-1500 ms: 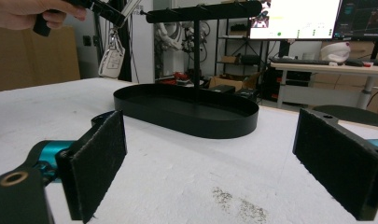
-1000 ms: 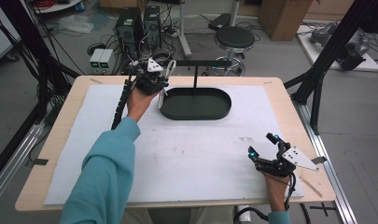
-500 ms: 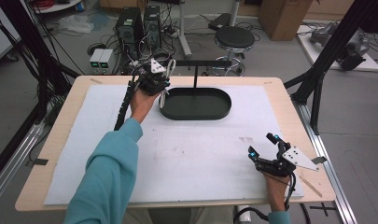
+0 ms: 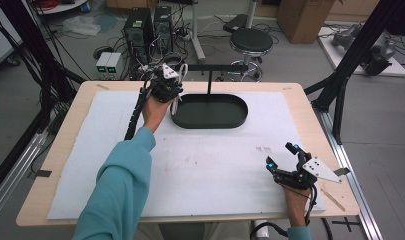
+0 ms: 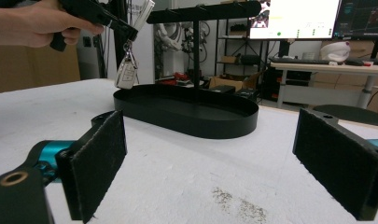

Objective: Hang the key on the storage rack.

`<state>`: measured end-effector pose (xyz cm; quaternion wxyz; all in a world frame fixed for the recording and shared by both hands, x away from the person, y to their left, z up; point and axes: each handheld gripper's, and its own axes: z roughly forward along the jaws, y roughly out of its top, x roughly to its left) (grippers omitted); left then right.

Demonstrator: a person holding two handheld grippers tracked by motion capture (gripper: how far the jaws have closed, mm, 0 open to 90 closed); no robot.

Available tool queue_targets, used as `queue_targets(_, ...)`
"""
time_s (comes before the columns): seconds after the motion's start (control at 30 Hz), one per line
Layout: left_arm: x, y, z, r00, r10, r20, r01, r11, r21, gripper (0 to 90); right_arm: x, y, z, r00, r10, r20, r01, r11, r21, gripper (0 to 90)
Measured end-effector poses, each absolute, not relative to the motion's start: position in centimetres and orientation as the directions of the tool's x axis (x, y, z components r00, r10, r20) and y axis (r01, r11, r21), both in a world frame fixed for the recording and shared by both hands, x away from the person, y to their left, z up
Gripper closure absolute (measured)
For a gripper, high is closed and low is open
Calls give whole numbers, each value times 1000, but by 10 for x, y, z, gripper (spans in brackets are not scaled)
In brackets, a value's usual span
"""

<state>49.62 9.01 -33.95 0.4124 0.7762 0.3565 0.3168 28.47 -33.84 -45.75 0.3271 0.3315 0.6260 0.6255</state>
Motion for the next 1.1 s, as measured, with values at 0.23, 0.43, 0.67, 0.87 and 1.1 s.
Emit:
queue_targets(0.23,498,87,-343,521,830,198,307,-398,864,816,285,-338,-458,-566,824,3,4,-1,1000,91)
queue_targets(0.43,500,86,-343,513,836,196,318,-397,861,816,285,-338,-458,-566,824,3,4,-1,1000,91)
queue_targets(0.67,502,80,-343,500,846,186,331,-385,861,816,285,-338,-458,-566,825,2,3,-1,1000,91)
queue_targets(0.87,505,82,-346,492,851,183,345,-384,856,816,284,-338,-458,-566,824,5,7,-1,1000,91)
queue_targets(1.1,509,85,-349,487,856,174,364,-380,851,816,284,-339,-458,-566,824,6,7,-2,1000,91)
